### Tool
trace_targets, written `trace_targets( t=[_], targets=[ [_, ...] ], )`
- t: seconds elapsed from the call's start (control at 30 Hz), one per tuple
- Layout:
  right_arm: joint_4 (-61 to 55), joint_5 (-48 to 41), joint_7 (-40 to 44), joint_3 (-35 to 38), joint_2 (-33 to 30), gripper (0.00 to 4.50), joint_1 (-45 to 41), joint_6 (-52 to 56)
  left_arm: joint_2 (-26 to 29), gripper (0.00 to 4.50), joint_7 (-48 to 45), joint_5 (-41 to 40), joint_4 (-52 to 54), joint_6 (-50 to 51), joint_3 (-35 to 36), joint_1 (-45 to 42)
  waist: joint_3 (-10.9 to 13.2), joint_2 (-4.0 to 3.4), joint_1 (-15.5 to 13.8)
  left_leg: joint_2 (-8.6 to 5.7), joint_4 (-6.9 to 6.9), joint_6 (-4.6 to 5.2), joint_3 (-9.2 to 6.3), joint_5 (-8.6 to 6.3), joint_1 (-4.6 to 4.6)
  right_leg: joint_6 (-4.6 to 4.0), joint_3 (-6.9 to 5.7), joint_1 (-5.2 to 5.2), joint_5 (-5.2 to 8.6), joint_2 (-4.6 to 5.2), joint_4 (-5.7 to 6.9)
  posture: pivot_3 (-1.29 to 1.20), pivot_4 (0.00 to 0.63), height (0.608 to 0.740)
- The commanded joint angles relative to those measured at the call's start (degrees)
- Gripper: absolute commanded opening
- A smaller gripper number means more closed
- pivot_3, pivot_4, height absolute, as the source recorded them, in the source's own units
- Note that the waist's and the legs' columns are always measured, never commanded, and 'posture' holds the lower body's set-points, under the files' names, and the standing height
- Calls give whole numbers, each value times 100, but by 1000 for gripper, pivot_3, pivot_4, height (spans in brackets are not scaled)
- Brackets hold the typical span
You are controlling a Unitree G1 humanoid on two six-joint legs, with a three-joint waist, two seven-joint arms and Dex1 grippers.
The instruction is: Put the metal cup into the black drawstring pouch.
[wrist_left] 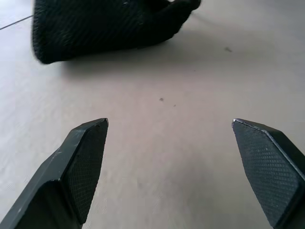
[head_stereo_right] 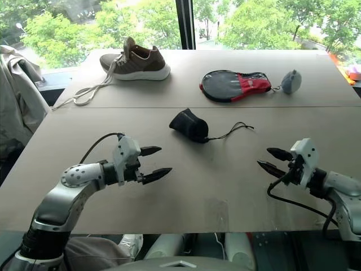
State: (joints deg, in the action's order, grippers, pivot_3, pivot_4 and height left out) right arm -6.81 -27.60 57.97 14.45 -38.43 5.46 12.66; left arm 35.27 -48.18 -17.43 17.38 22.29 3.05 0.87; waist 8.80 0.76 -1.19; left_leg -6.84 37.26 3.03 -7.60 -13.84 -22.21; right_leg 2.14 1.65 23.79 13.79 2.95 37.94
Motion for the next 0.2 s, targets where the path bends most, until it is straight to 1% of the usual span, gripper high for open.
trace_targets(
  t=[0.03, 0.13, 0.2],
  targets=[
    [161, -7, 240, 133, -18, 2823, 18, -429, -175, 4290, 272, 200, -84, -630, 121, 243, 0, -1, -7, 0, -2, -2, 1, -4, 11, 0, 0, -11, 0, 1, -2, 0, 150, 740],
    [312, -66, 446, 133, -30, 2823, -52, -615, -315, 4290, 433, 332, -135, -1013, 111, 328, 0, 0, -9, 0, -1, -2, 2, -5, 13, 0, 0, -14, 0, 2, -4, 0, 150, 740],
    [373, -75, 515, 116, -66, 2823, -99, -629, -294, 4290, 399, 332, -102, -1010, 69, 341, 0, 0, -8, 1, -2, -2, 1, -5, 15, 0, -3, -14, 0, 2, -2, 0, 150, 740]
  ],
)
